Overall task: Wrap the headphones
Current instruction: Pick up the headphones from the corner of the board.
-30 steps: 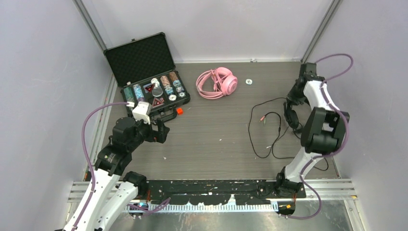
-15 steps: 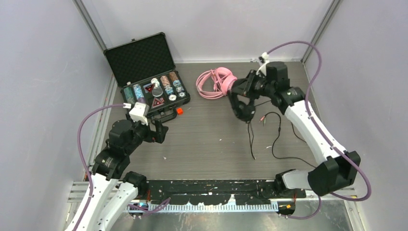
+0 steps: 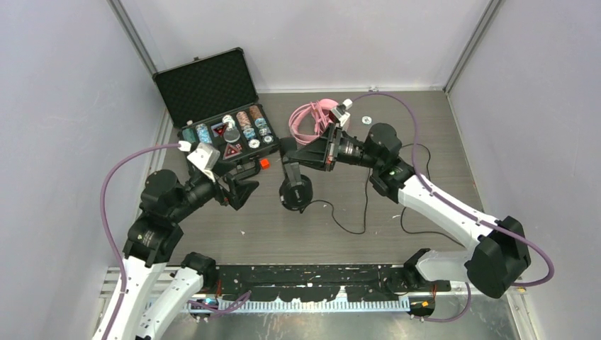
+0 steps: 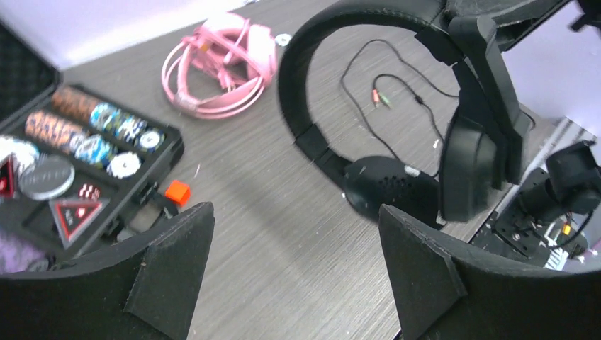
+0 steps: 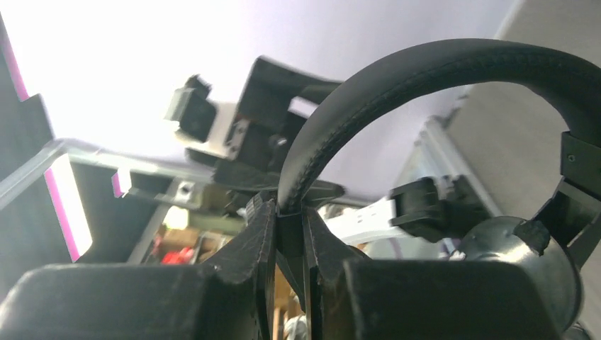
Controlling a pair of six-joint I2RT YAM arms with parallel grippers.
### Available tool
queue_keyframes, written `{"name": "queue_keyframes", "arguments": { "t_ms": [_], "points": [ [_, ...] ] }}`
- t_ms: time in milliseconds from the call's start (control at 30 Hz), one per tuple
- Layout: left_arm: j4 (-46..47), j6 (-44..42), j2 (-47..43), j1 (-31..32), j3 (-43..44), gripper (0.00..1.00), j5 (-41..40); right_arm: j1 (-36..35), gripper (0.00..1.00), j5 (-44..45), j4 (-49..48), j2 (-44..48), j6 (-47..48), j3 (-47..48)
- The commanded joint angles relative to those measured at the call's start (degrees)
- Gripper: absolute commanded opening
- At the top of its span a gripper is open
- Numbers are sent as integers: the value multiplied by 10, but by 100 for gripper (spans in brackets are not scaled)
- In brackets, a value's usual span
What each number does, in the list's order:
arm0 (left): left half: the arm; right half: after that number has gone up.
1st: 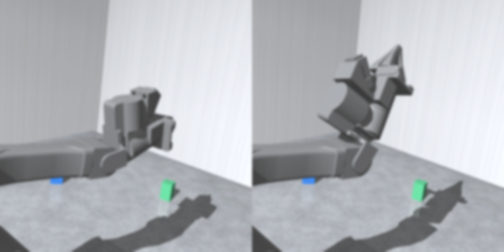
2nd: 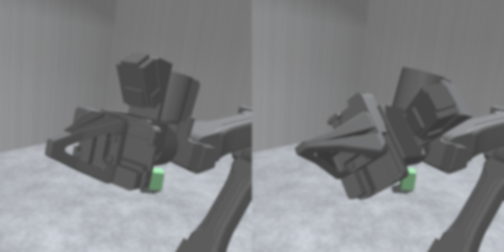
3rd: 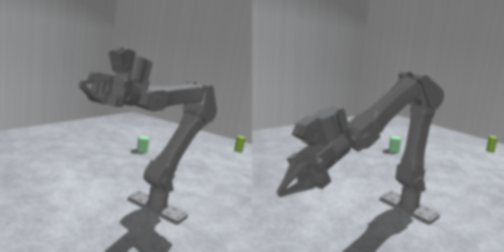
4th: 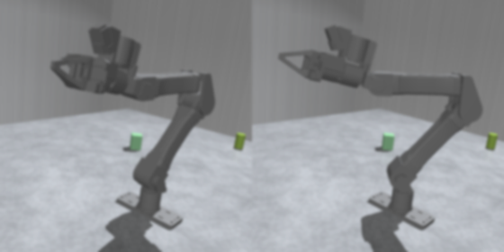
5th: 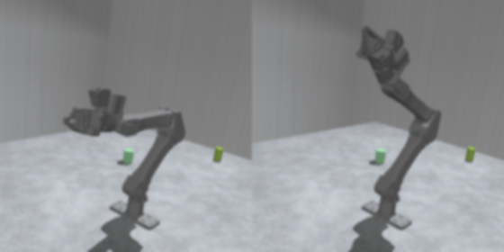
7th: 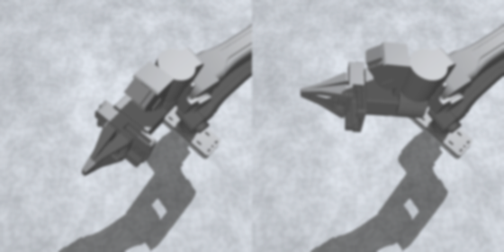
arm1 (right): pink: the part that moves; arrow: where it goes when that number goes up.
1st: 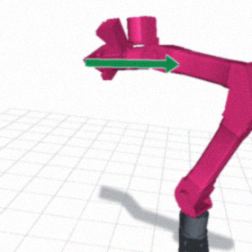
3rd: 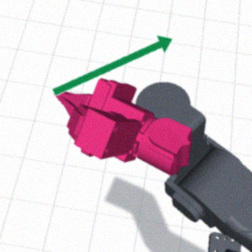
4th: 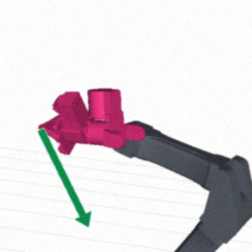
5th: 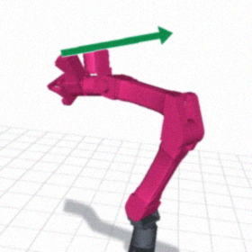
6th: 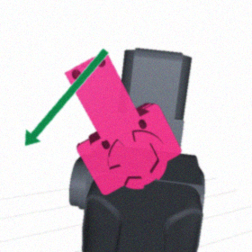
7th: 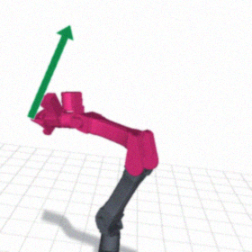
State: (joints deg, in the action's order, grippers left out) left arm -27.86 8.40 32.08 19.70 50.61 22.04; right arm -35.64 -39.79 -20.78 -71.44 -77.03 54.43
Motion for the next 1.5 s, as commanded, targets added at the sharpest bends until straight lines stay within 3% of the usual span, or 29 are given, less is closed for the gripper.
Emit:
{"name": "queue_keyframes", "arguments": {
  "t_ms": [0,100,200,467,767,867,1100,1167,1367,1467],
  "points": [
    [53,-51,17,-4,34,87,109,-37,1,-56,-265,-12,-156,4],
    [50,-63,41,-4,54,85,161,-62,0,-75,-380,-42,-236,3],
    [59,-63,57,-4,72,81,182,-80,0,-86,-431,-63,-278,-3],
    [86,-98,78,-4,78,80,196,-93,1,-89,-444,-70,-291,-8],
    [107,-109,127,-4,106,64,221,-107,0,-90,-455,-64,-303,-13],
    [127,-104,132,-4,101,53,247,-107,0,-86,-455,-63,-304,-18],
    [127,-102,119,-4,82,9,238,-107,0,-78,-458,-65,-304,-25],
    [122,-102,108,-4,74,0,222,-106,8,-75,-457,-68,-303,-25],
    [64,-101,83,-4,56,0,168,-69,40,-15,-435,-59,-260,-45],
    [11,-87,73,-4,55,0,78,-22,52,28,-438,-34,-241,-79]
  ]
}}
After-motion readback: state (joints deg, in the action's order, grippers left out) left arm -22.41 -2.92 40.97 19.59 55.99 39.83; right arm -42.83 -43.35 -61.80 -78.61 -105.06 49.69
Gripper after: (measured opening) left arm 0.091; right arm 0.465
